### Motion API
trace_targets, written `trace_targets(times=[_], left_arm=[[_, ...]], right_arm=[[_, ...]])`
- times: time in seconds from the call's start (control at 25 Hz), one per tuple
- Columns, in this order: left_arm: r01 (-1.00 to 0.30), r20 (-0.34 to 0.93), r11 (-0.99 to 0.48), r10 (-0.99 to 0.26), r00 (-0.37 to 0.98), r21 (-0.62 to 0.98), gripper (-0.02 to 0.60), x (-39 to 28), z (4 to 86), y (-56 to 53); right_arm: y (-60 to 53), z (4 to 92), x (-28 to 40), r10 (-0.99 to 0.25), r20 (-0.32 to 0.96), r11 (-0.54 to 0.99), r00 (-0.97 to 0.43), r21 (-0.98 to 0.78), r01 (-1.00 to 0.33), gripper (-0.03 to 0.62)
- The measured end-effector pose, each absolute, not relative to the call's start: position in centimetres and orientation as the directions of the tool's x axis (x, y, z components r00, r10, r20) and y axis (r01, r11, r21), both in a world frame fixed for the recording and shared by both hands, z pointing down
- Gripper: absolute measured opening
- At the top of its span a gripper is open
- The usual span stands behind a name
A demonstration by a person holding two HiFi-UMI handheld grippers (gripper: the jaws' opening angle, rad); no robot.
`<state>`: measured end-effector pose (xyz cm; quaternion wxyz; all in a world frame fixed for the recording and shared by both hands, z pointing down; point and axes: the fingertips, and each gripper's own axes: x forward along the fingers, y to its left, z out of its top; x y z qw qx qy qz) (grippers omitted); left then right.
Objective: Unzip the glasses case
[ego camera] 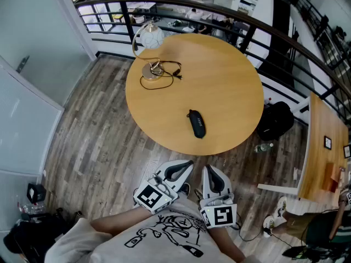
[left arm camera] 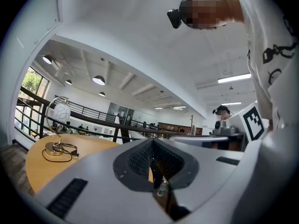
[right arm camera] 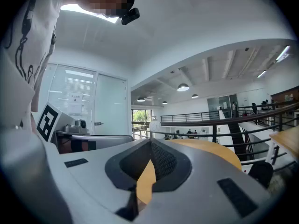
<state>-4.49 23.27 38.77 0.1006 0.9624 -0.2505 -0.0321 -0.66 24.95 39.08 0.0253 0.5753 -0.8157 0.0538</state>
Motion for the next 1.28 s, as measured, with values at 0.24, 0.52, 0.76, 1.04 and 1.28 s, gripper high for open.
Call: trace_targets(times=[0.24,0.52,0.76,1.04,1.28], left_arm=[[-0.466,-0.012,-0.859,-0.479,0.878,0.211,0.006,-3.8,38.7,24.3],[-0.473,0.022,-0.857,-0.479,0.877,0.205,0.006,-1.7,39.5,26.0],[-0.474,0.024,-0.850,-0.482,0.876,0.228,0.006,0.6,40.0,27.6],[-0.496,0.038,-0.838,-0.502,0.864,0.227,0.006,1.1,40.3,27.3],[-0.509,0.043,-0.831,-0.513,0.857,0.225,0.006,0.7,40.8,25.3]], right_arm=[[25.8,39.2,-0.1,-0.937,0.103,0.327,-0.333,-0.073,-0.942,0.023],[27.5,39.8,2.3,-0.939,0.098,0.318,-0.329,-0.117,-0.941,0.025],[29.1,40.5,4.1,-0.937,0.112,0.318,-0.331,-0.120,-0.940,0.025],[29.4,40.8,4.8,-0.932,0.118,0.330,-0.343,-0.115,-0.937,0.024],[27.1,41.2,4.5,-0.926,0.127,0.343,-0.355,-0.112,-0.933,0.023]])
